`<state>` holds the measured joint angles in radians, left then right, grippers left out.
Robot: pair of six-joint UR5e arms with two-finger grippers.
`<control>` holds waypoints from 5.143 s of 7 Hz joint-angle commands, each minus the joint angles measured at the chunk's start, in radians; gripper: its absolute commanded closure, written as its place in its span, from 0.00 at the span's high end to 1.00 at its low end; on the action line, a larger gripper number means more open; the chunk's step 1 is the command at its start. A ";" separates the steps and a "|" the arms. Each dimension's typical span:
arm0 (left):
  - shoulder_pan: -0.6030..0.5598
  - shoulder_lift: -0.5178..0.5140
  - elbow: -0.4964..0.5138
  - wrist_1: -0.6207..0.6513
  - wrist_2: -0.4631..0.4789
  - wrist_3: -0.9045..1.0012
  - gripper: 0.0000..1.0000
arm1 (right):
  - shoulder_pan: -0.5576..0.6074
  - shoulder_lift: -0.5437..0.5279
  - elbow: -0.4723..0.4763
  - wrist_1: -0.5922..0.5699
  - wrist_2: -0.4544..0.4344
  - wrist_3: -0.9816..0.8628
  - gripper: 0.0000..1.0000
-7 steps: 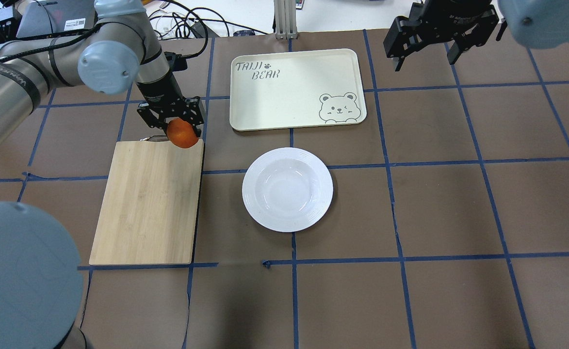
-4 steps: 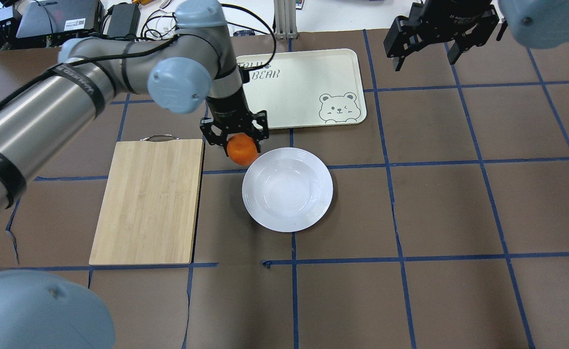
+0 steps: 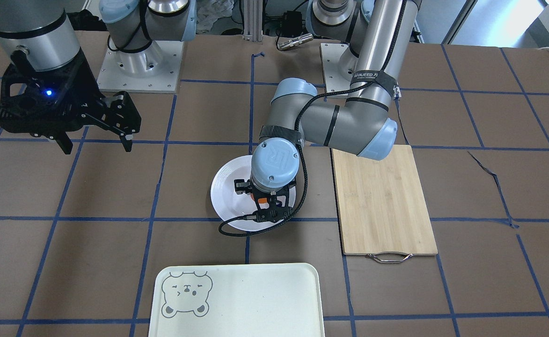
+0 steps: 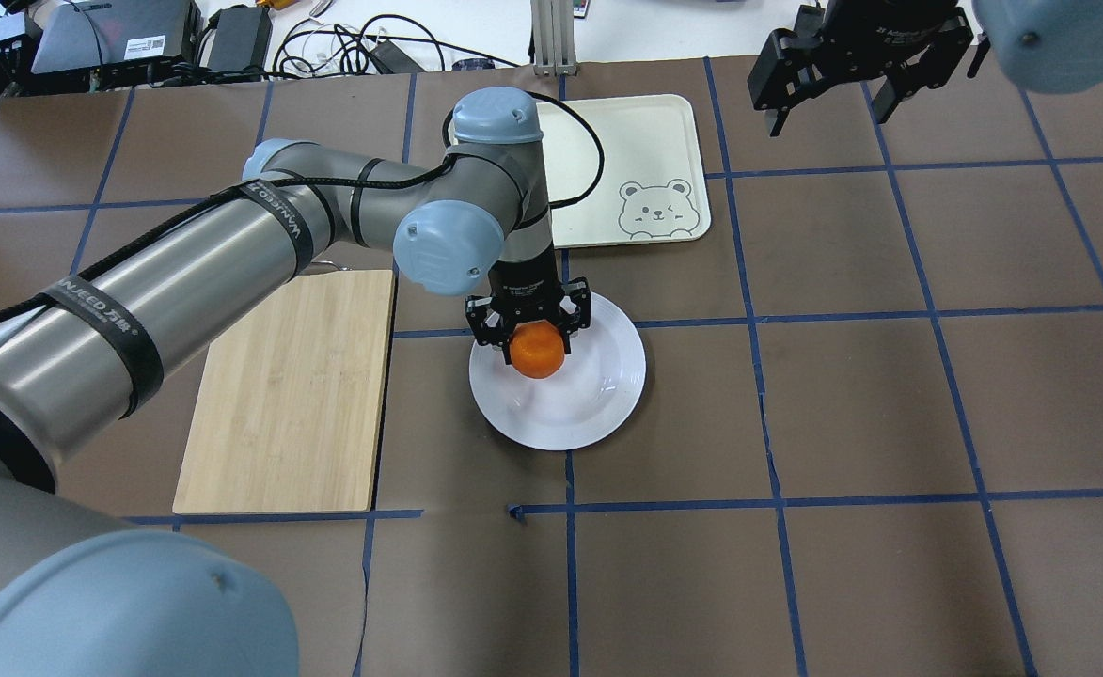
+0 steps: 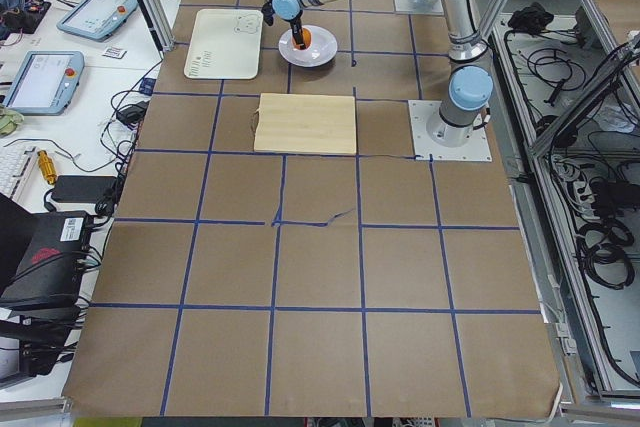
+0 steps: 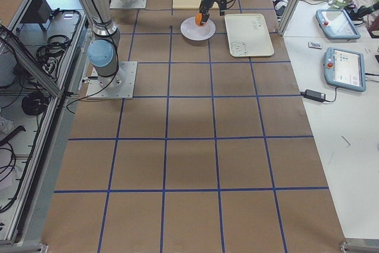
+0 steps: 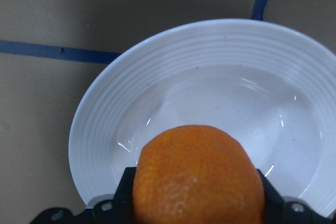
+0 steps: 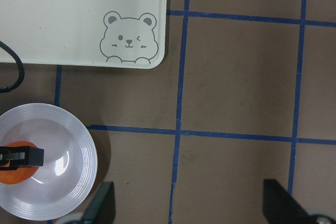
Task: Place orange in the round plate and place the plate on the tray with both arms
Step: 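Carry the orange with the left gripper and lower it onto the white plate, then open the left gripper and raise it away from the plate, then move the right gripper to the plate rim while the left gripper withdraws, then grip the white plate rim with the right gripper and lift it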
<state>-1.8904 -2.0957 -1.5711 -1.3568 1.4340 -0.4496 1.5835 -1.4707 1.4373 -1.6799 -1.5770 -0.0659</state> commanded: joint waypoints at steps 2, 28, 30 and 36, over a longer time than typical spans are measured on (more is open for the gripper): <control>0.057 0.092 0.057 -0.020 0.006 0.008 1.00 | -0.002 0.003 0.000 -0.001 0.000 0.000 1.00; 0.324 0.560 0.017 -0.143 0.117 0.404 1.00 | 0.078 0.309 0.667 -0.958 0.588 0.436 0.47; 0.326 0.560 0.016 -0.142 0.115 0.404 1.00 | 0.078 0.313 0.675 -0.955 0.581 0.443 0.08; 0.326 0.562 0.016 -0.142 0.115 0.404 1.00 | 0.044 0.257 0.614 -1.003 0.577 0.586 0.00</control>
<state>-1.5647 -1.5351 -1.5554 -1.4987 1.5493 -0.0460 1.6412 -1.2056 2.0624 -2.6445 -0.9996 0.5269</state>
